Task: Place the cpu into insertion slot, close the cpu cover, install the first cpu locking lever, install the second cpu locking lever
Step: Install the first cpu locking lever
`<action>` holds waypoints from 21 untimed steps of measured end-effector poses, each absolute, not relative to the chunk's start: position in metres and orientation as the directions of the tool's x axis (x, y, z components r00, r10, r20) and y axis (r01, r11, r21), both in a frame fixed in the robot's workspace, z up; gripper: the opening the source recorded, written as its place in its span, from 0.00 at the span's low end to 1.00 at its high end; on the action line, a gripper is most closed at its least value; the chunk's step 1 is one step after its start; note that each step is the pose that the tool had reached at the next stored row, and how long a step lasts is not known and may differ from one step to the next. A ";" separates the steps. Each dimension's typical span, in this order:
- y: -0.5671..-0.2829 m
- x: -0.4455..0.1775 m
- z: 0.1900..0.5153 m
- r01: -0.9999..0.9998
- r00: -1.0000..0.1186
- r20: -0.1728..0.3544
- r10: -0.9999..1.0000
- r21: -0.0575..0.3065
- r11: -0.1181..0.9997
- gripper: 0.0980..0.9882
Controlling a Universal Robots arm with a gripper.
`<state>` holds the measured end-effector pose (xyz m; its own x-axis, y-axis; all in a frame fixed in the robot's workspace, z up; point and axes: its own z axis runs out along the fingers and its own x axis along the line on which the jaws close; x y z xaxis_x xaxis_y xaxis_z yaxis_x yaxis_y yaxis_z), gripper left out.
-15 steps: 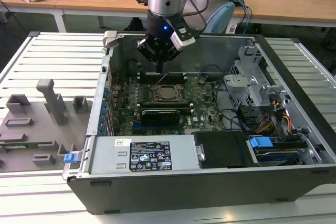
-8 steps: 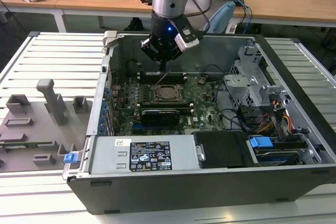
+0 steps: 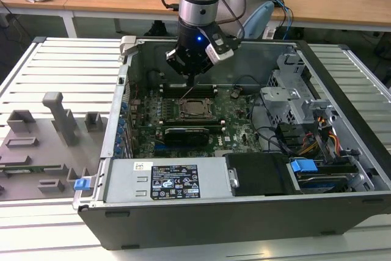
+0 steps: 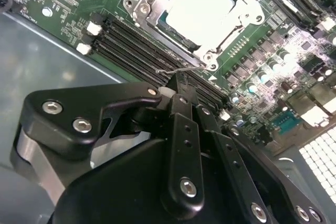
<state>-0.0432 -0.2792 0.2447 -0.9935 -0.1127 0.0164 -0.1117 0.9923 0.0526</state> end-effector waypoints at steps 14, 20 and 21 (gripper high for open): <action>-0.279 -0.023 0.228 -0.107 -0.994 0.016 -0.108 0.052 0.993 0.01; -0.279 -0.017 0.220 -0.106 -0.994 0.016 -0.107 0.052 0.993 0.01; -0.279 -0.017 0.218 -0.106 -0.994 0.016 -0.107 0.052 0.993 0.01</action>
